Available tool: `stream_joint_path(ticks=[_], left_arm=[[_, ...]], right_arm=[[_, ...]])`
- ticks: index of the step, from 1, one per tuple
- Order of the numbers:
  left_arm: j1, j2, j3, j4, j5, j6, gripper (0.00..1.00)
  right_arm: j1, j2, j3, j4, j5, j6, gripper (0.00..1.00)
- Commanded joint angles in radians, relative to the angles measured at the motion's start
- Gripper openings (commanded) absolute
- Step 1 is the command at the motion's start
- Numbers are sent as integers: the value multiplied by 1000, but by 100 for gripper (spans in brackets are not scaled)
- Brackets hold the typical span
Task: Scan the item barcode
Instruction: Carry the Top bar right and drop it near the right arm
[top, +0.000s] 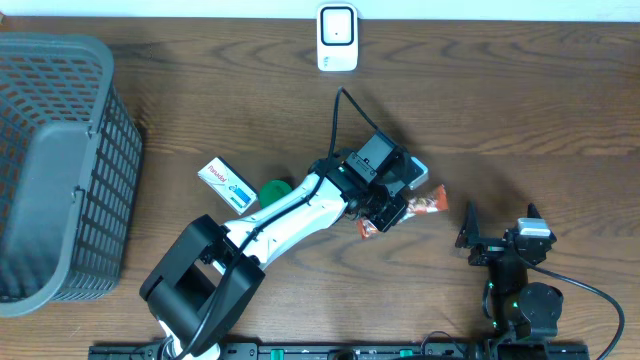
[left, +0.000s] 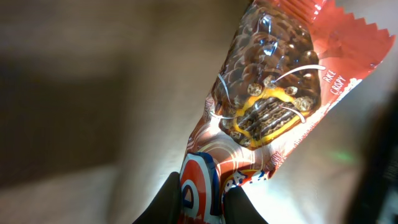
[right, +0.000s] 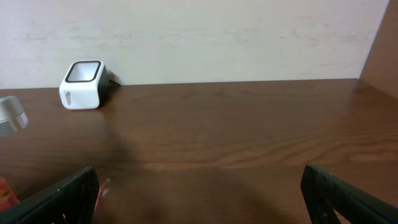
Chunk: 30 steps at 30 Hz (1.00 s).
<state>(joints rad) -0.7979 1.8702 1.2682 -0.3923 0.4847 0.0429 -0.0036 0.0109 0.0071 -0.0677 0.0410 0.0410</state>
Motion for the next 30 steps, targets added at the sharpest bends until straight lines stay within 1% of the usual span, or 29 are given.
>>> stream_joint_path(ticks=[1,5,8,10,14,16,21,25,27,30], left_arm=[[26,-5,2,-1,260,22,9],[82,-5,2,15,434,-92,9],[132,-5,2,55,549,-224,9],[171,-5,2,95,613,-345,9],[227,-2,2,141,631,-508,9],[239,5,2,157,630,-551,9],[227,53,2,218,631,-675,9],[204,139,2,280,637,-781,9],[199,186,2,323,676,-830,9],[197,256,2,445,787,-901,9]], right_arm=[[-2,-4,-2,-3,6,-5,99],[-2,-4,-2,-3,6,-5,99],[-2,-4,-2,-3,6,-5,99],[-2,-4,-2,-3,6,-5,99],[-2,-4,-2,-3,6,-5,99],[-2,-4,-2,-3,6,-5,99],[-2,-4,-2,-3,6,-5,99],[-2,-4,-2,-3,6,-5,99],[-2,-4,-2,-3,6,-5,99],[-2,-4,-2,-3,6,-5,99]])
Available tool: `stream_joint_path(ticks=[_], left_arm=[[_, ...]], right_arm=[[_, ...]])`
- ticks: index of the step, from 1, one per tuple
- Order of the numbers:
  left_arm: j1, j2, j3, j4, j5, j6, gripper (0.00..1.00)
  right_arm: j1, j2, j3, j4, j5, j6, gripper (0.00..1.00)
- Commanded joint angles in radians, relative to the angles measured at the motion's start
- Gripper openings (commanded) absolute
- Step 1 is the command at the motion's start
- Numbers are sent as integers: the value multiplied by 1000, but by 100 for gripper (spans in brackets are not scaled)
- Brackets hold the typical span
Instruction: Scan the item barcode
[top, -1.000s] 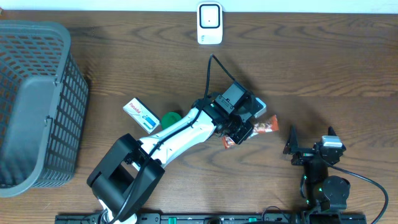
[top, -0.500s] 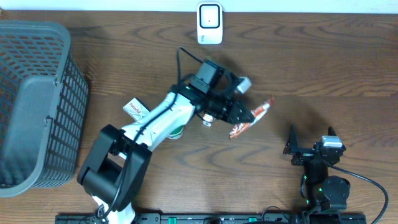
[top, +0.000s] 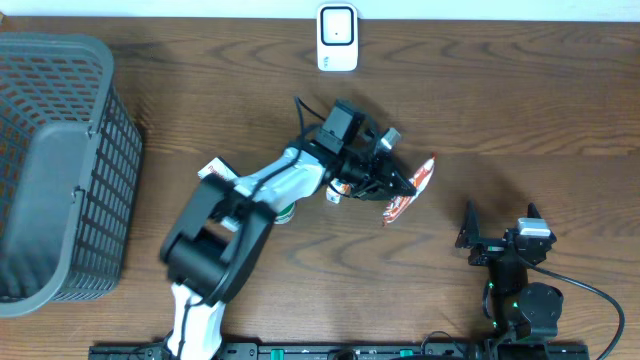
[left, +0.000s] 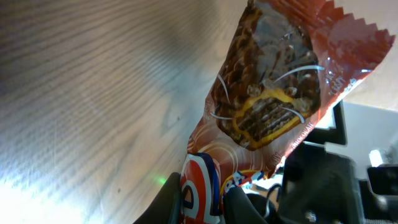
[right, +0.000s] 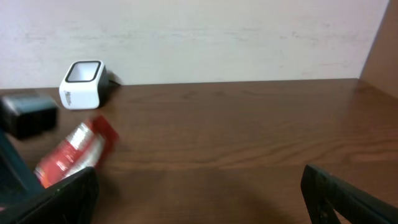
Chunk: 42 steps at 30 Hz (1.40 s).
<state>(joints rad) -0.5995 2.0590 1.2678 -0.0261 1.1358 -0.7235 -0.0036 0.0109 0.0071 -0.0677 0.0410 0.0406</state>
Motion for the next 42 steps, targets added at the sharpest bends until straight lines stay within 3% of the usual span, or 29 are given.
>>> stream_joint_path(ticks=[1,4,6,9,11,16,19,27,33,38,42], left_arm=[[-2,81,3,105,149,-154,9],[-2,108,3,141,147,-196,10],[-2,111,3,145,142,-195,17],[-1,111,3,145,140,-196,55],[-2,111,3,144,140,-204,65],[-2,110,3,210,173,-274,71],[-1,110,3,364,215,-365,84],[27,110,4,804,223,-573,85],[16,97,4,1013,230,-553,85],[-12,95,4,1013,145,-410,86],[-11,95,8,868,48,-286,86]], right_arm=[[-2,-4,-2,-3,6,-4,99],[-2,-4,-2,-3,6,-4,99],[-2,-4,-2,-3,6,-4,99],[-2,-4,-2,-3,6,-4,99],[-2,-4,-2,-3,6,-4,99],[-2,-4,-2,-3,6,-4,99],[-2,-4,-2,-3,6,-4,99],[-2,-4,-2,-3,6,-4,99],[-2,-4,-2,-3,6,-4,99],[-2,-4,-2,-3,6,-4,99],[-2,-4,-2,-3,6,-4,99]])
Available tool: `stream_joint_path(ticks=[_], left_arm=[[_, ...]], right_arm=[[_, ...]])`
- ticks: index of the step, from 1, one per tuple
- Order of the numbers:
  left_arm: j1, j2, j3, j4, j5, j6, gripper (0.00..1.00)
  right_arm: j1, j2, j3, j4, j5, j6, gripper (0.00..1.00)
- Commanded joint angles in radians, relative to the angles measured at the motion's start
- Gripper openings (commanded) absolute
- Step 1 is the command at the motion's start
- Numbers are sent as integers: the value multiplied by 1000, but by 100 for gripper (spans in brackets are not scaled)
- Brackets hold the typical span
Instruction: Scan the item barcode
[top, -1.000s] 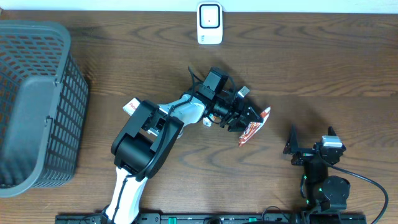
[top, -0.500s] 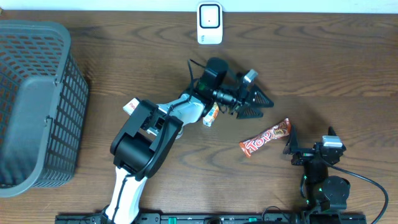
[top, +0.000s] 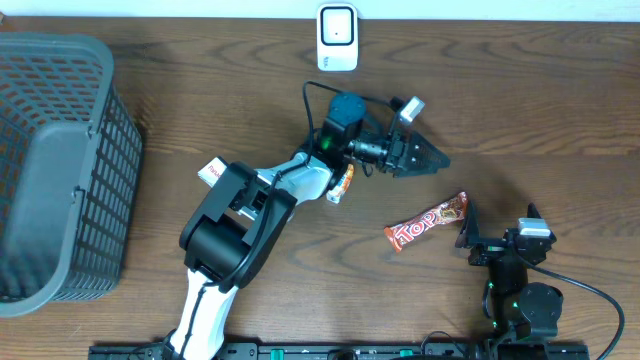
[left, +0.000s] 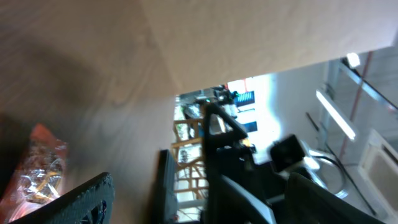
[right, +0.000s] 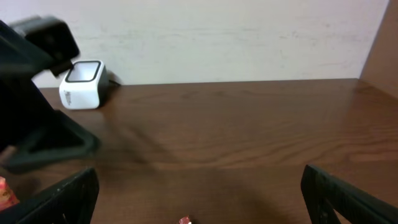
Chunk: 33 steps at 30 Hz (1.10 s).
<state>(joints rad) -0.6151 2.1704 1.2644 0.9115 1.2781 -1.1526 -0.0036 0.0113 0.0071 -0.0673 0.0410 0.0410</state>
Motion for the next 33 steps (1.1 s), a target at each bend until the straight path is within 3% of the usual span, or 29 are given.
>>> stream_joint_path(ticks=[1,3,7,10,12,15,21,22,24,28,30,33], left_arm=[[10,-16,18,-126,-119,174,86],[23,-18,43,-271,-166,246,86],[24,-84,88,-714,-355,547,86],[-7,-185,112,-1074,-633,765,86],[-36,-268,113,-1209,-798,847,86],[-61,-383,113,-1270,-878,920,86],[-65,-605,113,-1281,-893,1021,86],[-65,-644,113,-1303,-955,1037,86],[-69,-751,113,-1404,-1291,1041,86],[-70,-864,113,-1495,-1728,1108,86],[-62,-908,113,-1499,-1868,1200,86],[-38,-978,113,-1481,-1900,1345,86]], right_arm=[[-2,-5,-2,-4,6,-5,99],[-2,-5,-2,-3,7,-5,99],[-2,-5,-2,4,45,-5,99],[-2,-5,-2,4,48,-5,99],[-2,-5,-2,3,41,-5,99],[-2,-5,-2,0,-9,-4,99],[-2,-5,-2,0,-42,-4,99],[-2,-5,-2,1,-60,3,99],[-2,-5,-2,35,-238,60,99],[-2,-5,20,54,-420,80,99],[-2,-5,57,10,-420,104,99],[-2,-5,163,-97,-395,77,99]])
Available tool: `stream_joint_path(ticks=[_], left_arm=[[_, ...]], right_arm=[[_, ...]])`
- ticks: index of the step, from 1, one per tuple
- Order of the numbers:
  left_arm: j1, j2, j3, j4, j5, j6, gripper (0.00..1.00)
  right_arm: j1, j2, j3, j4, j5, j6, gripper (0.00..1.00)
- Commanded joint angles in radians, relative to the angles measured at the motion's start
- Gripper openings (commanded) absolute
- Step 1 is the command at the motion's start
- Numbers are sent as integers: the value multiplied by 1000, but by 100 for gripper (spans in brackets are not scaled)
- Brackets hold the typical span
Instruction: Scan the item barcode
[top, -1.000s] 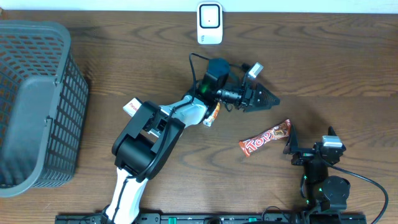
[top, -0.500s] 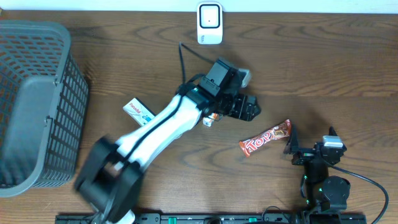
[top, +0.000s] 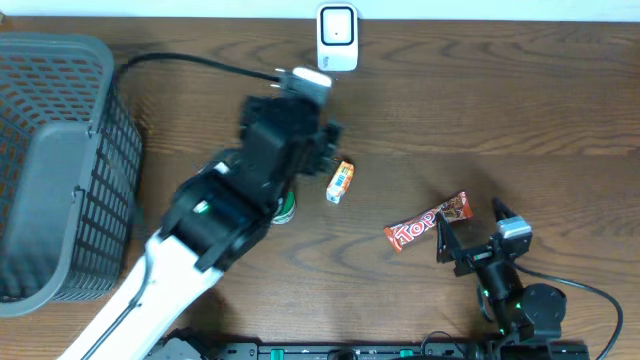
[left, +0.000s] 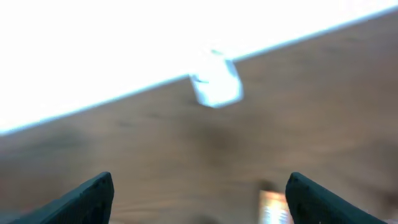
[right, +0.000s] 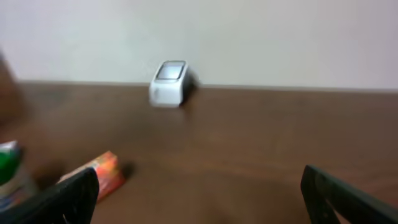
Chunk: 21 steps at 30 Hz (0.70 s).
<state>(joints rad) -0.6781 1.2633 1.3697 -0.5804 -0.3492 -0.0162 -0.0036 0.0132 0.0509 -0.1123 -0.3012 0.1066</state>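
Note:
The red chocolate bar (top: 428, 222) lies flat on the table, right of centre. My right gripper (top: 468, 232) stands open just to its right, with one finger close to the bar's end; the bar does not show in the right wrist view, where the gripper (right: 199, 208) holds nothing. My left gripper (top: 318, 140) is open and empty, well to the left of the bar, facing the white scanner (top: 337, 38). The left wrist view is blurred, showing the gripper (left: 199, 208) with its jaws wide apart and the scanner (left: 214, 84) ahead. The right wrist view also shows the scanner (right: 169, 82).
A small orange box (top: 340, 182) lies by the left gripper, seen as the box (left: 273, 208) and the box (right: 99, 174) in the wrist views. A green item (top: 283, 208) sits under the left arm. A grey basket (top: 60, 160) fills the left side.
The left arm was stretched out to the right with its gripper open; it is now drawn back left, near the small orange box. The right gripper has turned left, closer to the bar, which has not moved.
The left gripper was shut on the red bar at the table's middle. It then held the bar up, further right. Later the bar lay on the table by the right gripper and the left gripper was open. Now the left arm is back on the left.

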Motion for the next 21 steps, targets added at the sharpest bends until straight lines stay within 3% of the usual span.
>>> stream_joint_path(ticks=[1,5,7,10,14,15,21], left_arm=[[35,-96,7,34,-273,226,86],[80,-207,7,254,-257,261,86],[91,-244,7,410,-239,369,86],[95,-267,7,519,-267,538,86],[98,-270,7,467,-436,734,86],[110,-271,5,433,-423,753,86],[221,-301,-7,288,-234,682,86]], right_arm=[[-2,-6,152,-82,-47,-5,99],[-2,-6,280,-204,-24,-92,99],[-2,-6,332,-277,11,-132,99],[-2,-6,387,-395,57,-168,99],[-2,-5,413,-484,68,-151,99],[-2,-5,413,-491,68,-145,99],[-2,16,414,-431,66,-143,99]])
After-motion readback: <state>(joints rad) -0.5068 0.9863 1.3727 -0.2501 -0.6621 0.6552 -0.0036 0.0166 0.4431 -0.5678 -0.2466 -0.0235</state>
